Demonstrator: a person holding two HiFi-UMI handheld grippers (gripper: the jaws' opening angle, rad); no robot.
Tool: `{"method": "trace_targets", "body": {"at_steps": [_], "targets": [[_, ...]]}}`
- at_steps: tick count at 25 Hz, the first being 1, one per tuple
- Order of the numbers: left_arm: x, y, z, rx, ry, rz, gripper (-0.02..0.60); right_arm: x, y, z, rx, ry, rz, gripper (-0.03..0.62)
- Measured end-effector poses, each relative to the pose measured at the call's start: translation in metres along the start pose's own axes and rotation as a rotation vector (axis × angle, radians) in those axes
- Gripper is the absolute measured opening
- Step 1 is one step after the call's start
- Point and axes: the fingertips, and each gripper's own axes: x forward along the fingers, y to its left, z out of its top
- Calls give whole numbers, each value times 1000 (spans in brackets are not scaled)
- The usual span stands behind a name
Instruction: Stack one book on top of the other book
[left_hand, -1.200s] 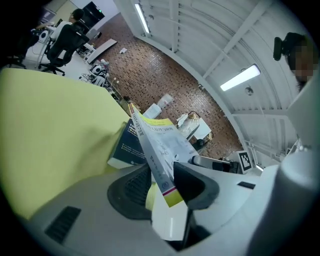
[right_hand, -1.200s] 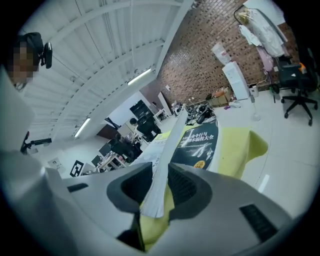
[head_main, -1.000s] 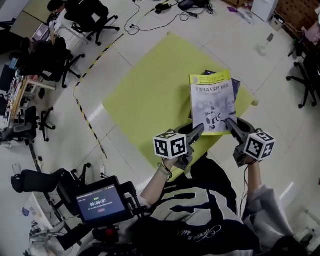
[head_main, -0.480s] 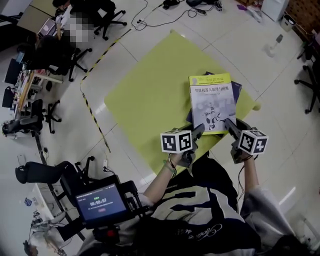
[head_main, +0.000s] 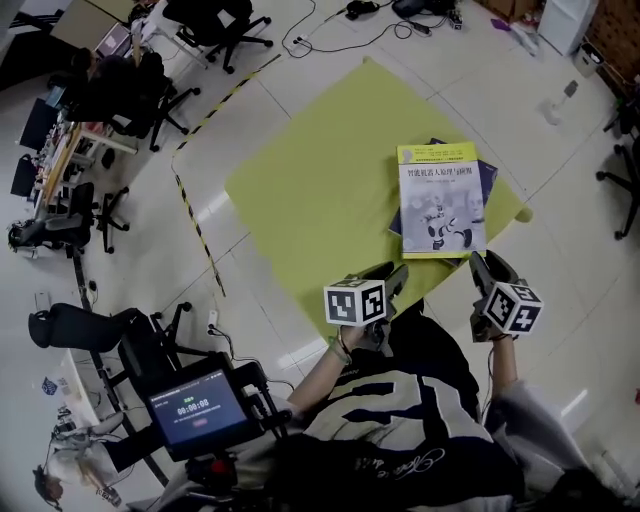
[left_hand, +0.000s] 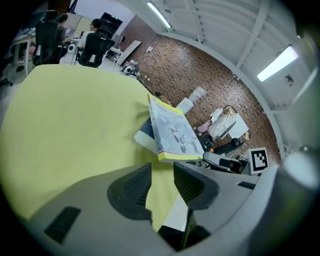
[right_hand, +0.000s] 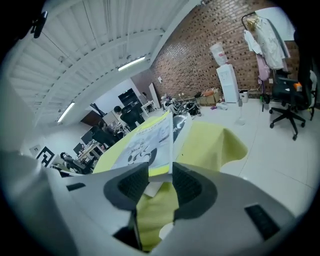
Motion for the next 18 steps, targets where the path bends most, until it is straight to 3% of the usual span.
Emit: {"method": "trace_targets", "body": {"at_steps": [4, 10, 18], "targets": [[-33, -6, -9, 17, -51, -52, 141, -28, 21, -12, 44, -64, -9, 144], [-98, -16, -25, 95, -137, -127, 141, -67, 95, -47, 152, -140, 90, 139], [-188, -2, -82, 140, -177, -162, 141, -117, 204, -132, 216, -176, 183, -3]]}}
